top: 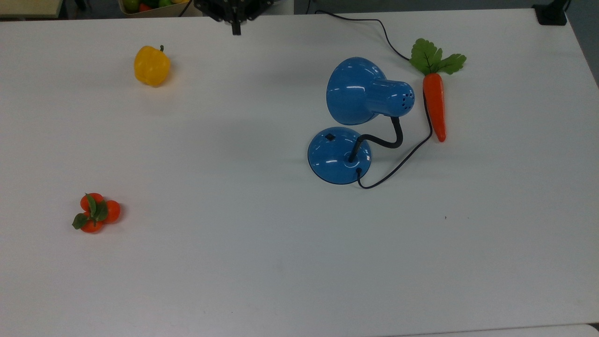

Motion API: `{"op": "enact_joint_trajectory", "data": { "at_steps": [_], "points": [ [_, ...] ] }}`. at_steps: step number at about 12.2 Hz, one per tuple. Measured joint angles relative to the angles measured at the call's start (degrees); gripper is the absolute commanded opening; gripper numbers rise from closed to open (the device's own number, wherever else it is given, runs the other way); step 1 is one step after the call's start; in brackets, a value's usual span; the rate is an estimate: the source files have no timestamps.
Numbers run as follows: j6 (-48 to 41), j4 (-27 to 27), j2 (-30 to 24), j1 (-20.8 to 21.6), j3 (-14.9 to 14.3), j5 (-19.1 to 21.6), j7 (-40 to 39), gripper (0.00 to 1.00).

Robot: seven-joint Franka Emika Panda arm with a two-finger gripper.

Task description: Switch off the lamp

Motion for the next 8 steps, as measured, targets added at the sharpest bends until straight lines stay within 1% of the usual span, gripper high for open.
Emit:
{"op": "enact_joint_trajectory", "data": {
  "at_steps": [1,2,8],
  "points": [
    [-1.9,2.2,-0.1,-0.8,0.0,0.0,0.0,0.91],
    [-2.9,3.5,-0.3,-1.4,0.0,0.0,0.0,1.0],
    [-3.1,4.4,-2.5,-4.2,0.0,-0.1,0.1,1.0]
  ]
}}
